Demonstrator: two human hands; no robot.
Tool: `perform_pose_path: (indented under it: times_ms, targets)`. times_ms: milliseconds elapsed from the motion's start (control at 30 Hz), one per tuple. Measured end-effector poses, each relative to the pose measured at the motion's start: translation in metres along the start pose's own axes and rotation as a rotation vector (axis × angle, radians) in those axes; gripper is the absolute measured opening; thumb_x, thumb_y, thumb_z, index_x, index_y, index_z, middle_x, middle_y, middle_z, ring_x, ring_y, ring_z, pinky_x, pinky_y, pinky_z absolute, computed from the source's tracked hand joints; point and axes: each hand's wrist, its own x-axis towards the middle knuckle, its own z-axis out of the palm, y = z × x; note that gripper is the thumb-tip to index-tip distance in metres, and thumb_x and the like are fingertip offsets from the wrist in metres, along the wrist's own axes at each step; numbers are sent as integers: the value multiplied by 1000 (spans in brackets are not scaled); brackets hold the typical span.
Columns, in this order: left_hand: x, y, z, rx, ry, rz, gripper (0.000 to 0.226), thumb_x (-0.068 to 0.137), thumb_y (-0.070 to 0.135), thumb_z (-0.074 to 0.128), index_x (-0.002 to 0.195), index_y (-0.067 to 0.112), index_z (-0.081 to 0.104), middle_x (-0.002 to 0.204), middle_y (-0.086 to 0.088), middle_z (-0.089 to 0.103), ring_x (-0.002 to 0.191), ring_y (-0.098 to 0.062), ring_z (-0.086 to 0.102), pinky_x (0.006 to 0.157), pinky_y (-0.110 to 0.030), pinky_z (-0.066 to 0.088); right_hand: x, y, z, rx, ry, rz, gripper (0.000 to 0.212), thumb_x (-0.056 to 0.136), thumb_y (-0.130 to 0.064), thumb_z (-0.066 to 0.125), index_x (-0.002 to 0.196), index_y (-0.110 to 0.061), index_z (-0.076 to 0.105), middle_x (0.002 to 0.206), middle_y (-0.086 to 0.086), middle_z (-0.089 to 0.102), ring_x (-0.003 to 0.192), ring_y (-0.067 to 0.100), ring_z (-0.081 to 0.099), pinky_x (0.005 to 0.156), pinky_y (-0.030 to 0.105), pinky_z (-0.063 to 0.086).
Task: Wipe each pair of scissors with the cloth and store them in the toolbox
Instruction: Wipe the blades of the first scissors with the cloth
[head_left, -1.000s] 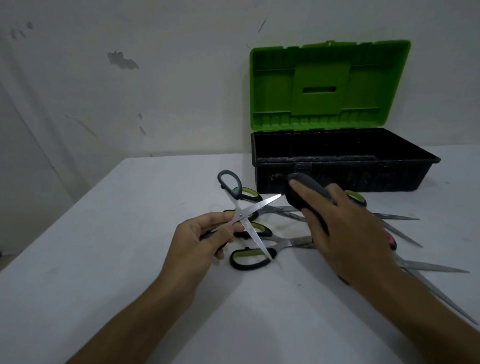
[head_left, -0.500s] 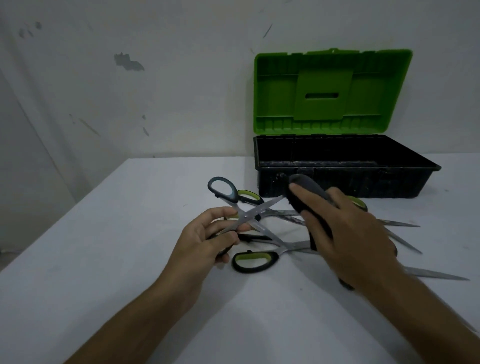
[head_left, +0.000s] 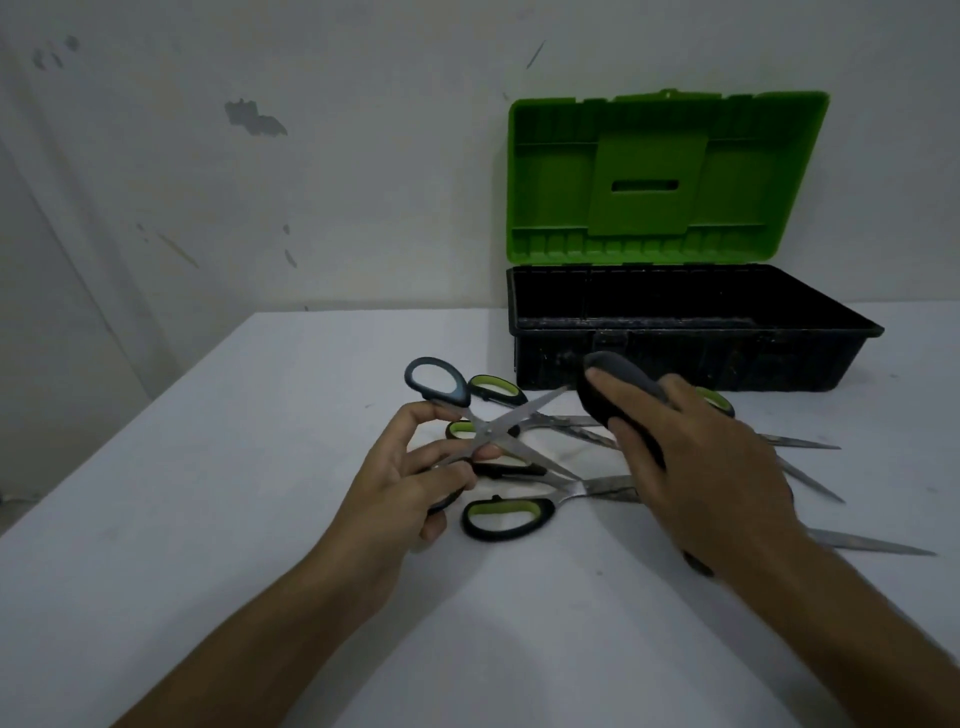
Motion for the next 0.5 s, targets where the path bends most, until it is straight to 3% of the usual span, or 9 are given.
perform_pose_path:
  times_ms: [167,267,333,500]
  targets:
    - [-3,1,6,-15,34,10,33,93,-2,54,113,24,55,98,2,77,77,-18,54,46,-27,26,-10,-29,0,81,7,-198,47,97,-37,40,143,-32,46,91,-5,50,59,4,39,49,9,28]
    - [-5,1,6,-32,80,13,32,94,0,55,115,24,55,92,0,75,70,-13,57,42,-22,29,-15,-49,11,59,-51,-252,49,94,-35,45,142,-38,43,94,-2,55,63,12,52,42,23,41]
    - [-4,2,4,-47,105,32,33,93,-1,55,116,23,55,95,-3,76,76,-18,54,43,-20,30,-14,-49,14,45,-63,-231,52,92,-30,56,141,-41,42,93,-1,56,62,16,55,39,28,43]
    - [-1,5,-3,-22,135,64,35,93,-5,52,114,24,51,99,-2,77,82,-24,45,48,-23,30,-12,-23,7,-9,-64,-68,45,91,-29,58,135,-33,55,84,-5,54,54,6,37,43,11,18]
